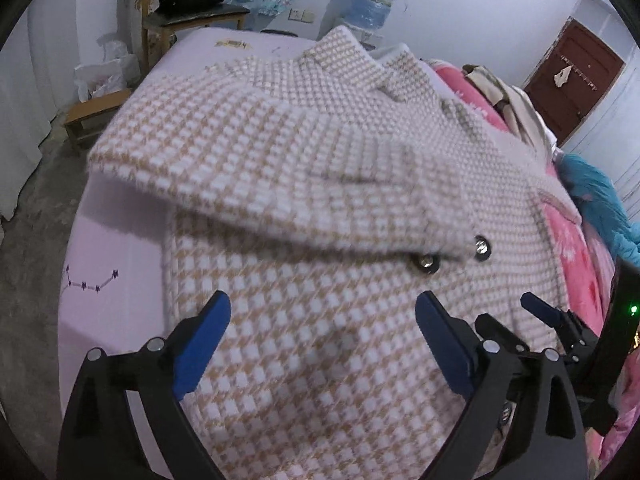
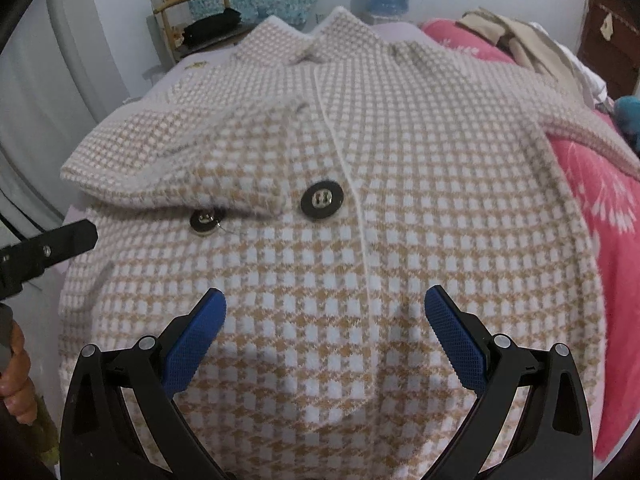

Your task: Fold large clothes

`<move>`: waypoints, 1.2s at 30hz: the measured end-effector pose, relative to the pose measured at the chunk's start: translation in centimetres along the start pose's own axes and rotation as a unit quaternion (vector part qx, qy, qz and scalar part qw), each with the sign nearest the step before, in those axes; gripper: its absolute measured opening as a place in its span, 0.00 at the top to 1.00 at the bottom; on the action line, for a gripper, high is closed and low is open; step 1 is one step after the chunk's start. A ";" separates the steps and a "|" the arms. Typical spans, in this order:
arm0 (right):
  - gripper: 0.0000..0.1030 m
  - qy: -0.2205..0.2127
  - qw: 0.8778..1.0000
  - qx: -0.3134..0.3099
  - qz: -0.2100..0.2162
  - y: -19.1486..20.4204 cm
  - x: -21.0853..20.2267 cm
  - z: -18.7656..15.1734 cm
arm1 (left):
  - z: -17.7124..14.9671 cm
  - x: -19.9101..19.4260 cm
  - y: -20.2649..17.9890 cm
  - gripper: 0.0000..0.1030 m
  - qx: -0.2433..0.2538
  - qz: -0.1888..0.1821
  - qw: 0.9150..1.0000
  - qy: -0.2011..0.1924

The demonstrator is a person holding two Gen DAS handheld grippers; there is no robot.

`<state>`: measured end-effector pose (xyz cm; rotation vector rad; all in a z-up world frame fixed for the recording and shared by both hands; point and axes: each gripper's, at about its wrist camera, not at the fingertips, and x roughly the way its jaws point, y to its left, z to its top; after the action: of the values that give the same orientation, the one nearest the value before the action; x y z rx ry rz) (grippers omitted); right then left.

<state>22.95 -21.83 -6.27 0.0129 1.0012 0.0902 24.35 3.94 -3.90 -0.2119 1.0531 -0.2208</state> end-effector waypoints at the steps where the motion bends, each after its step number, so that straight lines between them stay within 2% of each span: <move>1: 0.07 0.003 1.000 0.001 -0.001 -0.1 0.2 -0.1 | -0.2 0.1 0.1 0.11 -0.001 0.001 1.000 0.001; 11: 0.07 0.014 1.000 0.014 0.017 -0.9 1.2 -0.3 | -0.6 1.8 0.6 0.11 0.007 0.017 1.000 0.016; 16: 0.07 0.007 0.999 0.022 0.035 -1.8 1.3 -0.1 | -0.5 2.2 0.2 0.06 0.023 0.017 0.999 0.017; 19: 0.07 0.020 0.999 0.007 0.042 -1.7 1.3 0.1 | -0.5 2.3 0.2 0.05 0.024 0.014 0.999 0.015; 21: 0.07 0.026 0.997 0.020 0.066 -2.5 0.8 0.9 | -0.5 2.3 0.3 0.05 0.025 0.012 1.000 0.013; 23: 0.07 0.008 0.994 0.043 0.098 -3.6 0.1 2.5 | -0.6 2.3 0.3 0.05 0.026 0.008 1.000 0.010; 26: 0.07 -0.018 0.991 0.043 0.124 -3.9 -0.9 5.3 | -0.8 2.3 0.4 0.05 0.025 0.001 1.000 0.001; 29: 0.07 -0.026 0.981 0.051 0.186 -3.8 -0.5 7.9 | -1.2 2.2 0.4 0.05 0.031 -0.004 1.000 -0.005; 31: 0.08 -0.019 0.975 0.051 0.214 -3.5 0.8 9.5 | -1.4 2.2 0.0 0.05 0.053 0.001 0.999 -0.001; 34: 0.20 0.006 0.971 0.052 0.235 -3.2 3.1 10.8 | -1.8 2.2 -0.5 0.05 0.078 0.010 0.997 0.004; 36: 0.37 0.025 0.967 0.054 0.249 -2.8 4.7 10.8 | -1.7 2.2 -0.4 0.05 0.071 0.009 0.997 0.004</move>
<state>34.70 -23.91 -4.53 0.3647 1.0341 0.4984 23.88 2.78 -6.41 -0.0737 1.0425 -0.2785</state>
